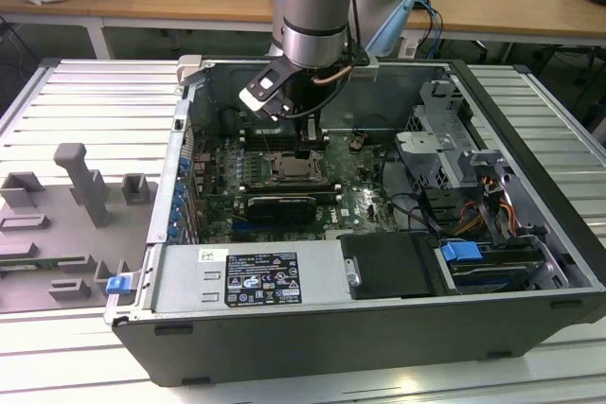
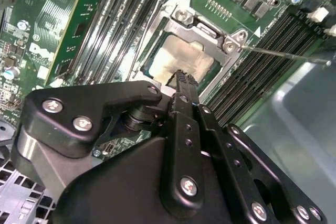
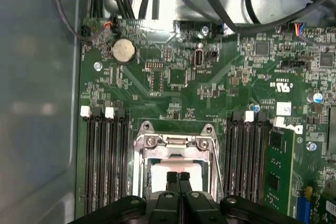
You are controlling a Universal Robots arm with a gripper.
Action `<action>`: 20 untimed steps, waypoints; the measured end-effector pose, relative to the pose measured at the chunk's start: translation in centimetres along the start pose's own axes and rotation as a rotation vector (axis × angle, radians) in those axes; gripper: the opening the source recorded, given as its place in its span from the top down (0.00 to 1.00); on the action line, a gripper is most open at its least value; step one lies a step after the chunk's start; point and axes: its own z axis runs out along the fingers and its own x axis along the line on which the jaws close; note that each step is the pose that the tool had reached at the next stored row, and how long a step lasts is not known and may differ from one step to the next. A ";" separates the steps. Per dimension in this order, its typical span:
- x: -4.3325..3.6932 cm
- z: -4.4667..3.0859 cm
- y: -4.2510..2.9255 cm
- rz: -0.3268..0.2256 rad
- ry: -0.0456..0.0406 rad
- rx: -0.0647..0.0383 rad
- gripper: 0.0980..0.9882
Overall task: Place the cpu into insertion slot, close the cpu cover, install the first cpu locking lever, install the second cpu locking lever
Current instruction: 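Close the cpu cover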
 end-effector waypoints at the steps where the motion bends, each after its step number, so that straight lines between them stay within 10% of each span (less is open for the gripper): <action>1: 0.01 0.02 -0.22 0.000 0.0000 0.000 0.99; 20: -0.14 1.22 -2.23 -0.018 -0.0003 -0.012 0.99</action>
